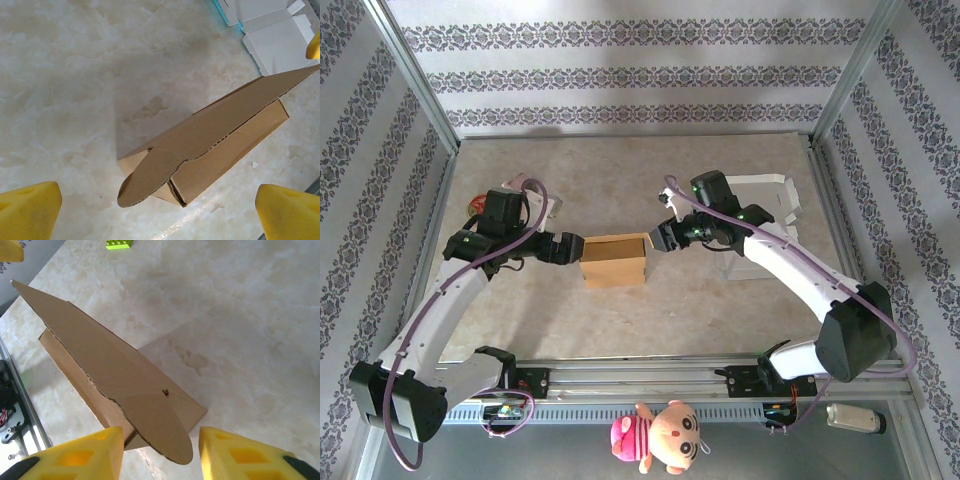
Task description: Fold the paper box
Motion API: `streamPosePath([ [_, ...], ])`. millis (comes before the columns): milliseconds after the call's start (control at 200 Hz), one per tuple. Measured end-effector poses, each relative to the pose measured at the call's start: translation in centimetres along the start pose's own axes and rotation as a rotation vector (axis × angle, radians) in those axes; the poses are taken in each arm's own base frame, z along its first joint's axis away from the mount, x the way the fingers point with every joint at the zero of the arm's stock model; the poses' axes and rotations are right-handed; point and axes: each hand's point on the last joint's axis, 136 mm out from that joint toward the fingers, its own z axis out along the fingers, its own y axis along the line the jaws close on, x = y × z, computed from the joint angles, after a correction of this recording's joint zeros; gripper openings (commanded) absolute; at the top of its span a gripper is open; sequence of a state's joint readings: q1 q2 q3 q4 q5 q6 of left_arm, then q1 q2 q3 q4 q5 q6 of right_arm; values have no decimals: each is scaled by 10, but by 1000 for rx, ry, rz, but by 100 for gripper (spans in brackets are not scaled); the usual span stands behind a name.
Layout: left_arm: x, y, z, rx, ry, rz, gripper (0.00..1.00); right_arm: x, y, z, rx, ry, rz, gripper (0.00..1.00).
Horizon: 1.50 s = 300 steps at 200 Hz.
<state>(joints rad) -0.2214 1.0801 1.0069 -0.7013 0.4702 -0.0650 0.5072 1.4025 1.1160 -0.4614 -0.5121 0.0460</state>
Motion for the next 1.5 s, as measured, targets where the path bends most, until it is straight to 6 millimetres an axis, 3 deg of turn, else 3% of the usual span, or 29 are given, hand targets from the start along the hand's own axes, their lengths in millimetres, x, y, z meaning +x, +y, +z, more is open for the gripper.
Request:
streamPosePath([
  [110,2,2,4,0,8,-9,91,1,1,3,3,7,-3,36],
  [340,10,7,13,-5,38,-39,62,4,2,6,9,15,-9,28],
  [480,8,8,15,-10,35,-38,53,3,2,6,9,12,-11,27],
  [690,5,9,18,-9,28,-35,47,4,4,7,4,14,-15,26],
  [1019,6,10,25,5,43,-54,14,4,6,8,3,16,-6,20],
  [1499,8,-2,29,90,-19,-170,10,2,7,14,78,-5,219,20],
])
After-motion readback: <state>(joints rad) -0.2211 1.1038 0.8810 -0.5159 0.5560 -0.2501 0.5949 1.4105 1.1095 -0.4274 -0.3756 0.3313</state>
